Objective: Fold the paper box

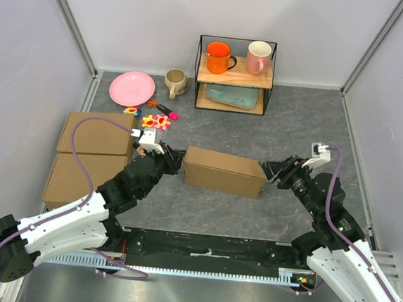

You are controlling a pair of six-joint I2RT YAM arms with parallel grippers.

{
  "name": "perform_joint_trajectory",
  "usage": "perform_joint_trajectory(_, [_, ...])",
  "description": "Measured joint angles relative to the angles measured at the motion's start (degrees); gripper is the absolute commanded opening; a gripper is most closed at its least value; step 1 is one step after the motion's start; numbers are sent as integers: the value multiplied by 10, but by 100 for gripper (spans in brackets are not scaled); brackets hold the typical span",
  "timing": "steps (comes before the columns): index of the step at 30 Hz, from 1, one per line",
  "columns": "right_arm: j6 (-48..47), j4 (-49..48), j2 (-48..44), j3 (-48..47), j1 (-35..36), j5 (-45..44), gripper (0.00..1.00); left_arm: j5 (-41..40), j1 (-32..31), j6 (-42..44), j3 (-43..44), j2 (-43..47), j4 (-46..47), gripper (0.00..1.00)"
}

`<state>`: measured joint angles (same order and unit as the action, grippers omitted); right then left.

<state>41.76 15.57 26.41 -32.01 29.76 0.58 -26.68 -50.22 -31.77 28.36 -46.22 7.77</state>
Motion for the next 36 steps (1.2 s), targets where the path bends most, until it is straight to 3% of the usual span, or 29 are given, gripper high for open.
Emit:
perform_joint_trajectory(6, [-22,37,43,-52,0,-81,63,-16,9,17,18,-13,10,32])
perform_joint_trajectory(9, [-21,55,92,-44,0,-82,56,-13,11,27,26,-41,16,30])
perform_joint_trajectory(11, [-20,55,109,-22,0,-70,49,-1,12,30,27,-59,17,22])
perform_joint_trajectory(15, [-12,34,90,4,-4,-51,41,37,17,34,21,-73,34,14])
perform_joint_trajectory(22, [-24,51,17,29,-9,7,31,120,26,35,-80,52,79,3])
perform_joint_trajectory(23, [-26,57,10,30,-10,16,33,132,26,33,-92,72,76,2])
perform_joint_trajectory(24, [-28,64,3,30,-11,27,49,150,26,31,-106,104,67,2])
perform_joint_trajectory(26, [-32,73,-8,30,-13,42,64,169,24,30,-116,143,42,11])
perform_joint_trajectory(27, [-30,81,-16,30,-14,50,79,175,16,28,-115,163,23,14])
perform_joint_trajectory(32, [-9,143,-84,21,-5,75,95,162,-41,-5,-115,302,-95,41])
perform_joint_trajectory(36, [16,154,-119,-9,-2,59,96,83,-45,-29,-111,431,-116,45])
